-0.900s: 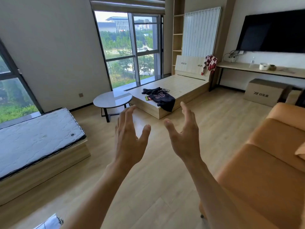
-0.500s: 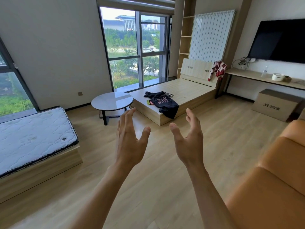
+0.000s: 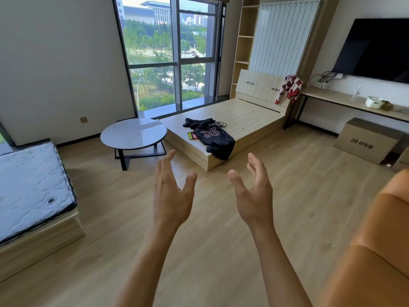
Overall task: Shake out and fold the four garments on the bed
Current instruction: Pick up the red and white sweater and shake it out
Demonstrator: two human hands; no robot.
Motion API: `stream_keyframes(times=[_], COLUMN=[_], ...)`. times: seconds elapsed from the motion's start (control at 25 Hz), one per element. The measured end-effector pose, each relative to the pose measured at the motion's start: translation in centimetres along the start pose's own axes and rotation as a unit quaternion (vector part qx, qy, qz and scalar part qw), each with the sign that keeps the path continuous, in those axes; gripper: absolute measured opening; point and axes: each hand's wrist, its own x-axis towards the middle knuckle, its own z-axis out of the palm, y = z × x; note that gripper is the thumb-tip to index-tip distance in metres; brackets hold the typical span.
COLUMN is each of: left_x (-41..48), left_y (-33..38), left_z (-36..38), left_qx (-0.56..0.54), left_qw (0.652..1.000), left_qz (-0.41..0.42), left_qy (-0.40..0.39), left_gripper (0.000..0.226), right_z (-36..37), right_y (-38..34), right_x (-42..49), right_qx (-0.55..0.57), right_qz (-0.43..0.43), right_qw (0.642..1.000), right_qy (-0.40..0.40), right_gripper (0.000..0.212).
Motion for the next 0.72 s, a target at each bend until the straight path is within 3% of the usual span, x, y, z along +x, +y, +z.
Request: stream_keyframes(times=[0.4, 0.56, 0.72], left_x=[21.4, 27.9, 35.2], left_y=[-5.2, -7.6, -9.0], left_z=[10.6, 17.8, 26.7], left_qx=[-0.021, -0.021, -0.02], left_qw=[0.996, 0.99, 0.986], left_qz=[0.024, 0.034, 0.051], left_qy=[-0.083, -0.132, -0.156], left_gripper=[0.054, 0.038, 0.036], right_z=[7.7, 8.4, 8.3], right_y=[5.8, 11.5, 17.5], right_x=[19.9, 28.1, 38.3], right_qx=[-0.022, -0.031, -0.02], right_qz=[0.045, 0.057, 0.051], right_qw=[0.997, 0.995, 0.995], right_qy=[0.06, 0.075, 0.08], right_gripper=[0.056, 0.044, 0.039])
